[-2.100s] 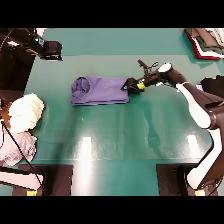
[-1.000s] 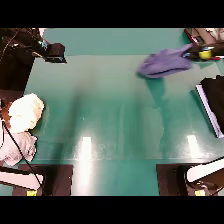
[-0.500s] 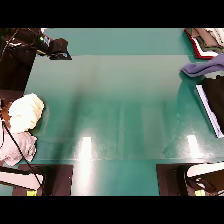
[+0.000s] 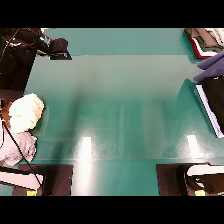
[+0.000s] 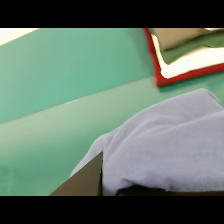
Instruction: Fold the shirts.
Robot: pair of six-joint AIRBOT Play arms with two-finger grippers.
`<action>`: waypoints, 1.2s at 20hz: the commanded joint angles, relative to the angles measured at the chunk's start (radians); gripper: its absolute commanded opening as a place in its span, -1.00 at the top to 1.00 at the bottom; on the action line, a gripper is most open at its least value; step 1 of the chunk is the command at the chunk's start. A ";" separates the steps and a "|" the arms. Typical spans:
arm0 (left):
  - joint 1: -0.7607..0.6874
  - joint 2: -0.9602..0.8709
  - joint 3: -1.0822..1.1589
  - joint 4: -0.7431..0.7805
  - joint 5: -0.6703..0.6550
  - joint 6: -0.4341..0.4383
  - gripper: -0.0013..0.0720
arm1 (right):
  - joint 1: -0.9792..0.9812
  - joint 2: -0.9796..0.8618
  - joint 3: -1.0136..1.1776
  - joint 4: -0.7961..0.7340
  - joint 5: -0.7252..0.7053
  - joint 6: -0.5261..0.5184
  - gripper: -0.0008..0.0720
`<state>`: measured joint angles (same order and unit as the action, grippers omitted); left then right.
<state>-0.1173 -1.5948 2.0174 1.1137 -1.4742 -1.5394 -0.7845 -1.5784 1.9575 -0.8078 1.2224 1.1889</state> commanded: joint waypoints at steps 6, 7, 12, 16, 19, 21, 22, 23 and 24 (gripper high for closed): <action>0.001 0.000 0.000 0.000 0.000 0.032 0.90 | -0.152 0.221 -0.286 -0.274 0.116 0.125 0.93; 0.001 0.000 0.000 0.000 -0.001 0.043 0.90 | -0.167 0.238 -0.328 -0.307 0.130 0.139 0.92; 0.001 0.000 0.000 0.000 -0.003 0.055 0.90 | -0.235 0.307 -0.533 -0.402 0.185 0.139 0.86; 0.001 0.000 0.000 0.000 -0.001 0.057 0.90 | -0.313 0.352 -0.671 -0.450 0.184 0.138 -0.29; 0.001 0.000 0.000 0.000 0.000 0.056 0.90 | -0.370 0.380 -0.724 -0.426 0.180 0.139 -0.25; 0.001 0.000 0.000 0.000 0.000 0.056 0.90 | -0.374 0.397 -0.724 -0.306 0.151 0.140 -0.26; 0.001 0.000 0.000 0.000 0.000 0.055 0.90 | -0.364 0.410 -0.724 -0.216 0.134 0.139 -0.25; 0.001 0.000 0.000 0.000 -0.002 0.054 0.90 | -0.341 0.425 -0.724 -0.132 0.114 0.139 -0.25; 0.001 0.000 0.000 0.000 -0.009 0.053 0.90 | -0.306 0.443 -0.724 -0.053 0.102 0.139 -0.25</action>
<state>-0.1173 -1.5948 2.0174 1.1137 -1.4750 -1.4837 -1.1244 -1.1717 1.2461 -1.0714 1.3643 1.3270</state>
